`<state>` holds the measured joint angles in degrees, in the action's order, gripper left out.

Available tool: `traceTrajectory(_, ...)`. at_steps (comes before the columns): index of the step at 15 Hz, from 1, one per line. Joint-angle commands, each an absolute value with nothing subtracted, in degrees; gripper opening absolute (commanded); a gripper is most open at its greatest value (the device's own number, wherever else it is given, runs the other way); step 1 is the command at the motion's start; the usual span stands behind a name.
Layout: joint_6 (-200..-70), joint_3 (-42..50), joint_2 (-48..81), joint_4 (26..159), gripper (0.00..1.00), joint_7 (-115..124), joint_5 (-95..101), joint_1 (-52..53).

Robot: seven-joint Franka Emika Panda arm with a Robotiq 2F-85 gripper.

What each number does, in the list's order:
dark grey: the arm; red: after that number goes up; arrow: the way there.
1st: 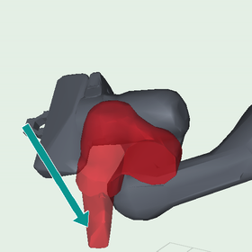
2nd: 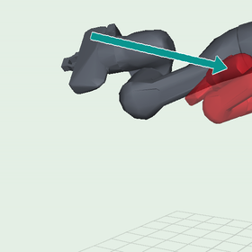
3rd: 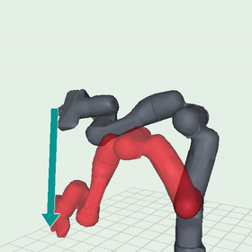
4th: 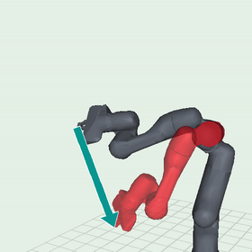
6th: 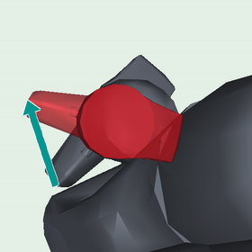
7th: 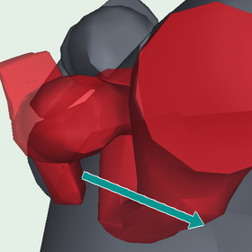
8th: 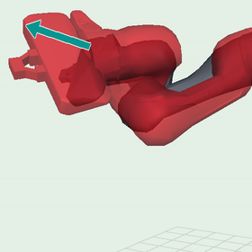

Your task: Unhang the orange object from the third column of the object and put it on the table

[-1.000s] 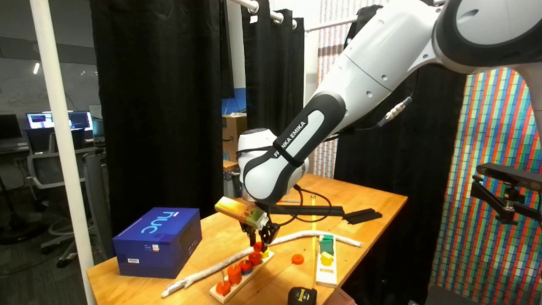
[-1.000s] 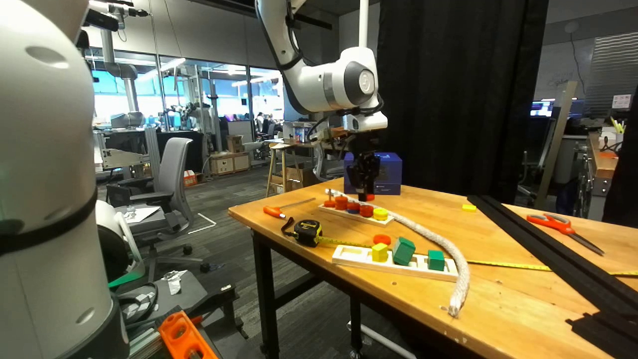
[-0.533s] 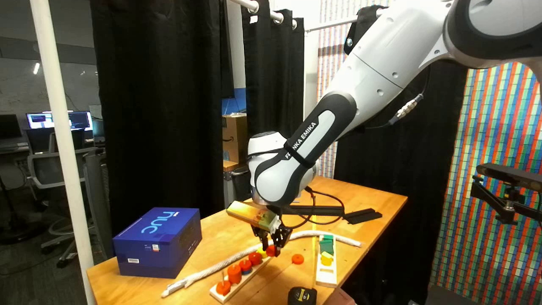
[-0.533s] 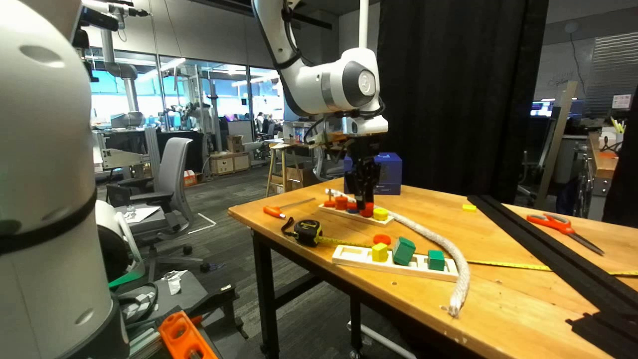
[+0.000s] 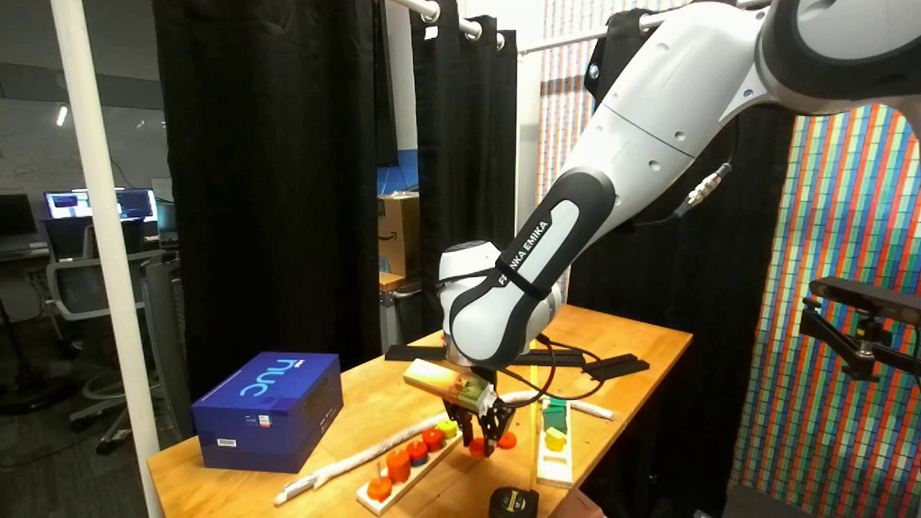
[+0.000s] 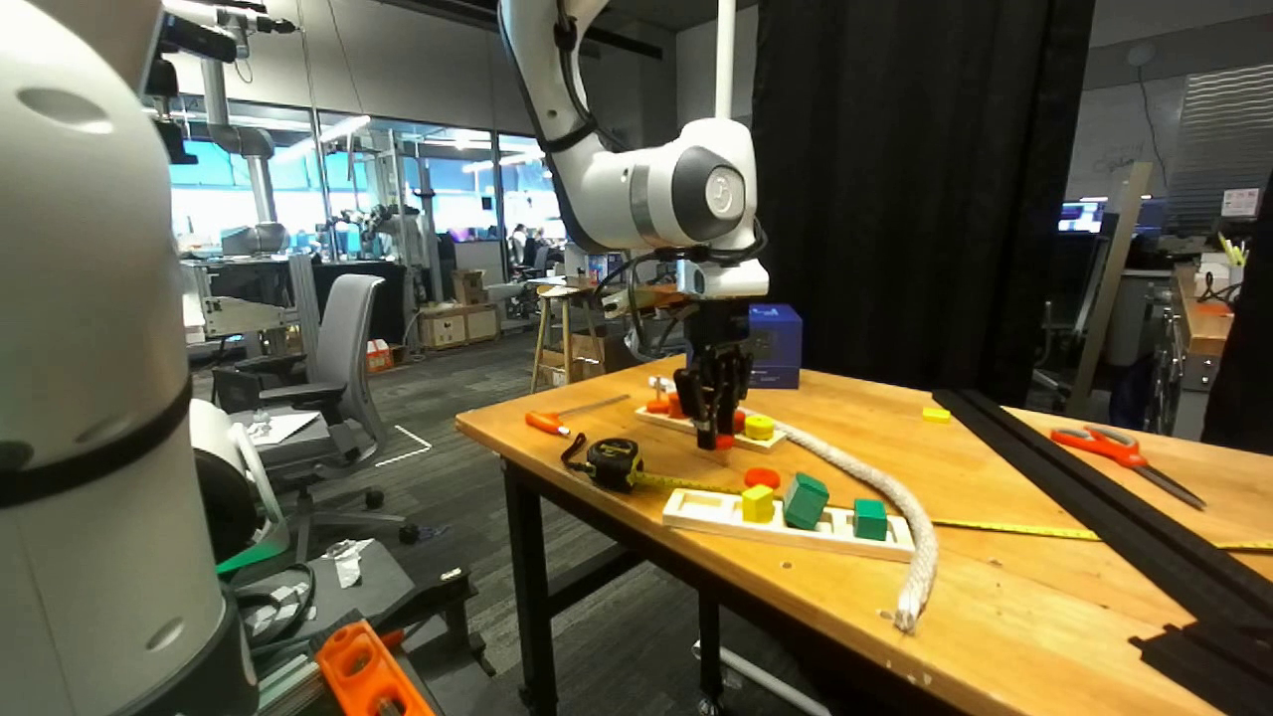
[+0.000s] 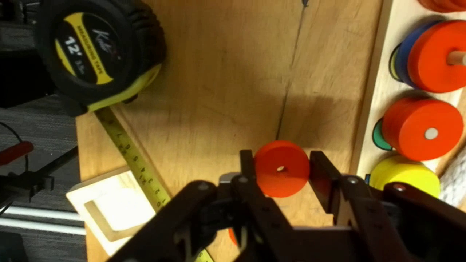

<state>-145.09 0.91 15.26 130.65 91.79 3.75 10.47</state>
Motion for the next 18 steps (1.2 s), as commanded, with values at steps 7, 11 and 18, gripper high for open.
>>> traceTrajectory(7, -152.5, -2.1, 12.8, 135.4, 0.19, 78.3, -9.4, 6.9)
traceTrajectory(11, -152.1, -1.4, 13.2, 135.7, 0.18, 78.3, -9.2, 7.3)
traceTrajectory(18, -150.2, -0.7, 13.5, 135.5, 0.88, 78.9, -6.8, 8.0)
